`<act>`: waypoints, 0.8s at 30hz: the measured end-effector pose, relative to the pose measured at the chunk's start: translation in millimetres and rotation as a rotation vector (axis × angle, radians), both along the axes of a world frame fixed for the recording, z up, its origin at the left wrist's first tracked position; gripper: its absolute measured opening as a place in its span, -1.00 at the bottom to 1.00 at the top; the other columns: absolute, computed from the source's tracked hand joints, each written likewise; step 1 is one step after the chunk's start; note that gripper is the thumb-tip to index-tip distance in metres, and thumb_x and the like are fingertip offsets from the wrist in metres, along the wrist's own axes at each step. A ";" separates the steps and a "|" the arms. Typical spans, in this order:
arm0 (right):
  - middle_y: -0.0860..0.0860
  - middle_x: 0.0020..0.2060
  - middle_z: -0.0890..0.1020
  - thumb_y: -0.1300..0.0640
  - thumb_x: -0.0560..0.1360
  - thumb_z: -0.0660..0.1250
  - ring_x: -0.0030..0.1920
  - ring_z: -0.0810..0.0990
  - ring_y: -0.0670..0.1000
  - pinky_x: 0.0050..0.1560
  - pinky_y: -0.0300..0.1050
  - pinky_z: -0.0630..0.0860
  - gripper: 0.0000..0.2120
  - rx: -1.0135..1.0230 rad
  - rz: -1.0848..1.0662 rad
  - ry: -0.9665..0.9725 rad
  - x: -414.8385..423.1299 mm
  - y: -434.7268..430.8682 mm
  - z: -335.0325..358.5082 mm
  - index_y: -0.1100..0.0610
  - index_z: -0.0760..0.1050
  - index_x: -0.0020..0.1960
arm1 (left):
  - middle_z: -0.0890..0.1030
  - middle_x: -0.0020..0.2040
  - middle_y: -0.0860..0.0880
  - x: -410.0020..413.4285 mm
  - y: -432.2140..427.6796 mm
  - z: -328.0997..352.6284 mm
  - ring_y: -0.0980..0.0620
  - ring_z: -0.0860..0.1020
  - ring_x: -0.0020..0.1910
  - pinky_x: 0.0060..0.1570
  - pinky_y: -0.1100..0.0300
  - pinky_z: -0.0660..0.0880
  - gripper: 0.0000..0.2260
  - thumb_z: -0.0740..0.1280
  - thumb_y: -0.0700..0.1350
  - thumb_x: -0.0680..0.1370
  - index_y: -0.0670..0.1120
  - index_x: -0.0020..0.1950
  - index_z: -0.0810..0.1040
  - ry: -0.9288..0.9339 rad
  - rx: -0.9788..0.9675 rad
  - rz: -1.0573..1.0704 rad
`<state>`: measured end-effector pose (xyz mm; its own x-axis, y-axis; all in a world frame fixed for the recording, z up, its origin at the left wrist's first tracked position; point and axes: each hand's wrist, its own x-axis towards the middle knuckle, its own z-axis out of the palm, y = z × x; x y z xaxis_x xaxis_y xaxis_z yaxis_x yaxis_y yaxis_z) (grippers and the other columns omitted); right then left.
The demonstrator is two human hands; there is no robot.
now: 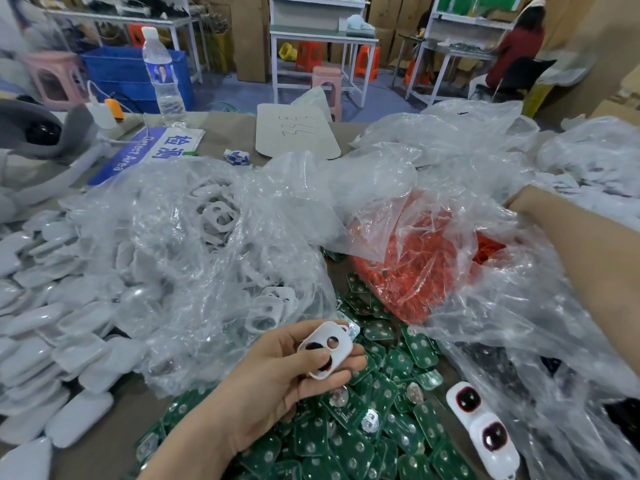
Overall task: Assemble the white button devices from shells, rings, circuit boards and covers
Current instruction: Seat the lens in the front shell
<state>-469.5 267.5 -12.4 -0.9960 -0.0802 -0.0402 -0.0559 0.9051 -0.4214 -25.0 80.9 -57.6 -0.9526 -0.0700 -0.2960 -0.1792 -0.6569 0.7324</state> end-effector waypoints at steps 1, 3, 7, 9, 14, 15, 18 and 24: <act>0.23 0.30 0.50 0.24 0.56 0.28 0.32 0.45 0.23 0.28 0.03 0.37 -0.65 -0.058 -0.029 0.031 -0.5 -0.9 0.1 0.31 0.44 0.33 | 0.64 0.10 -0.34 -0.3 -0.1 0.2 -0.20 0.66 0.06 -0.18 0.20 0.64 -0.71 0.26 -0.40 0.47 -0.19 0.04 0.69 0.000 -0.007 -0.005; 0.12 0.39 0.43 0.18 0.61 0.20 0.38 0.40 0.10 0.32 -0.10 0.32 -0.60 0.017 0.081 0.095 -5.8 1.0 -4.7 0.17 0.34 0.44 | 0.64 0.10 -0.32 -0.6 -0.4 0.8 -0.19 0.66 0.07 -0.17 0.22 0.63 -0.71 0.27 -0.38 0.45 -0.16 0.04 0.69 0.002 -0.015 -0.018; 0.22 0.21 0.56 0.25 0.53 0.31 0.23 0.49 0.27 0.24 -0.01 0.42 -0.74 -0.128 -0.061 0.171 -6.0 4.9 -6.9 0.24 0.57 0.20 | 0.64 0.10 -0.33 -1.3 -0.9 1.0 -0.19 0.66 0.06 -0.17 0.21 0.64 -0.72 0.28 -0.38 0.44 -0.16 0.03 0.70 0.008 -0.013 -0.022; 0.24 0.14 0.60 0.32 0.49 0.34 0.21 0.51 0.28 0.26 -0.01 0.44 -0.79 -0.134 -0.097 0.235 -4.1 6.2 -5.7 0.22 0.63 0.09 | 0.65 0.09 -0.31 -1.1 0.0 1.1 -0.19 0.66 0.07 -0.15 0.21 0.64 -0.71 0.27 -0.38 0.46 -0.15 0.05 0.69 0.015 -0.048 -0.032; 0.23 0.05 0.64 0.36 0.45 0.38 0.06 0.60 0.10 0.00 -0.13 0.52 -0.78 -0.284 -0.067 0.317 17.8 3.3 33.4 0.25 0.62 0.08 | 0.66 0.08 -0.30 -0.8 1.1 -1.5 -0.18 0.67 0.06 -0.16 0.23 0.63 -0.69 0.17 -0.45 0.56 -0.21 0.15 0.61 0.016 -0.085 -0.039; 0.21 0.06 0.64 0.36 0.46 0.37 -0.08 0.61 0.01 -0.08 -0.21 0.53 -0.78 -0.352 -0.042 0.357 30.0 0.0 45.3 0.28 0.60 0.11 | 0.66 0.08 -0.29 -0.7 1.7 -1.4 -0.17 0.67 0.06 -0.16 0.23 0.63 -0.69 0.16 -0.46 0.57 -0.21 0.17 0.59 0.017 -0.097 -0.041; 0.20 -0.06 0.62 0.38 0.47 0.38 -0.35 0.58 -0.13 -0.17 -0.27 0.61 -0.80 -0.564 0.152 0.433 90.6 -12.9 81.8 0.31 0.57 0.09 | 0.68 0.06 -0.25 -0.8 2.6 -0.4 -0.14 0.68 0.04 -0.17 0.25 0.63 -0.68 0.13 -0.46 0.58 -0.20 0.17 0.58 0.007 -0.134 -0.036; 0.01 -0.27 0.71 0.32 0.40 0.47 -0.25 0.71 -0.04 -0.16 -0.33 0.59 -0.87 -0.775 0.710 0.038 287.0 -30.2 84.2 0.12 0.65 -0.14 | 0.68 0.06 -0.25 1.1 4.2 1.9 -0.12 0.67 0.06 -0.13 0.25 0.63 -0.70 0.13 -0.45 0.59 -0.22 0.22 0.53 0.029 -0.151 0.005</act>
